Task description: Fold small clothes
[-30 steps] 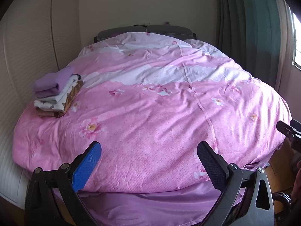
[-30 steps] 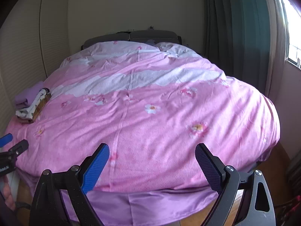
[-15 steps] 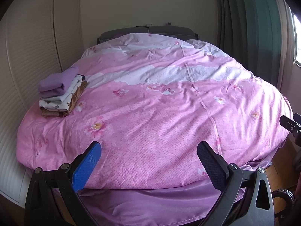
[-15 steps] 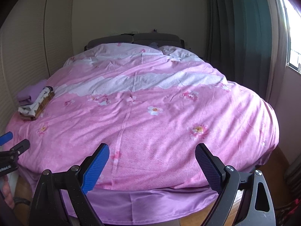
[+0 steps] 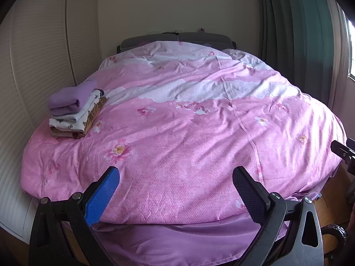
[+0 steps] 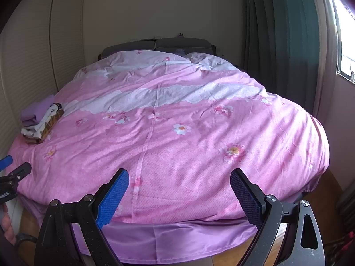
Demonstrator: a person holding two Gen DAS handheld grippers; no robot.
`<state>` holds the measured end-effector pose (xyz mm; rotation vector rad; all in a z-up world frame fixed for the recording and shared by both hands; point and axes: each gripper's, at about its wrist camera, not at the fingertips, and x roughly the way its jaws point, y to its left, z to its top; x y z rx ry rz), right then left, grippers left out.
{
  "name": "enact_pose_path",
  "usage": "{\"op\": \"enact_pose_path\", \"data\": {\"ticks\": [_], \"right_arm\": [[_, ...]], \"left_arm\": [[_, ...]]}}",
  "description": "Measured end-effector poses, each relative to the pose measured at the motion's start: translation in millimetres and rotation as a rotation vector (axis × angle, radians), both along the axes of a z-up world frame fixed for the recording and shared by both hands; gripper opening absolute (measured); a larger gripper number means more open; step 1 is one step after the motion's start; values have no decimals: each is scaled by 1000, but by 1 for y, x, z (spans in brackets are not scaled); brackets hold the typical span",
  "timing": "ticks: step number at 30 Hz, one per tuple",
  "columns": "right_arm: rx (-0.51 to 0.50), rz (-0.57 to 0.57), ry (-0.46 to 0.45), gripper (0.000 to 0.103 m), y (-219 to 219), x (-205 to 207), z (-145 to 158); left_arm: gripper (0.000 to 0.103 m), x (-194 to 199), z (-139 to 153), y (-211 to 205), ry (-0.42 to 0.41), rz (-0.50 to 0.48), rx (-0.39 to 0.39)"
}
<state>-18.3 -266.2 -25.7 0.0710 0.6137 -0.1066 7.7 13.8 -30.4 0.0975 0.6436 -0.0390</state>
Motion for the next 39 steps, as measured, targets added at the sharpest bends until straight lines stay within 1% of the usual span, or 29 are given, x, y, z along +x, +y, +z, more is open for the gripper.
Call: {"op": "enact_pose_path", "data": {"ticks": [8,39], "right_arm": [[0,-3,0,93,-1,0,0],[4,-1,4,93,0,0,-1]], "left_arm": [[103,-1,4,0,-3,5,1],[103,-2,2,-3,0,6,0]]}}
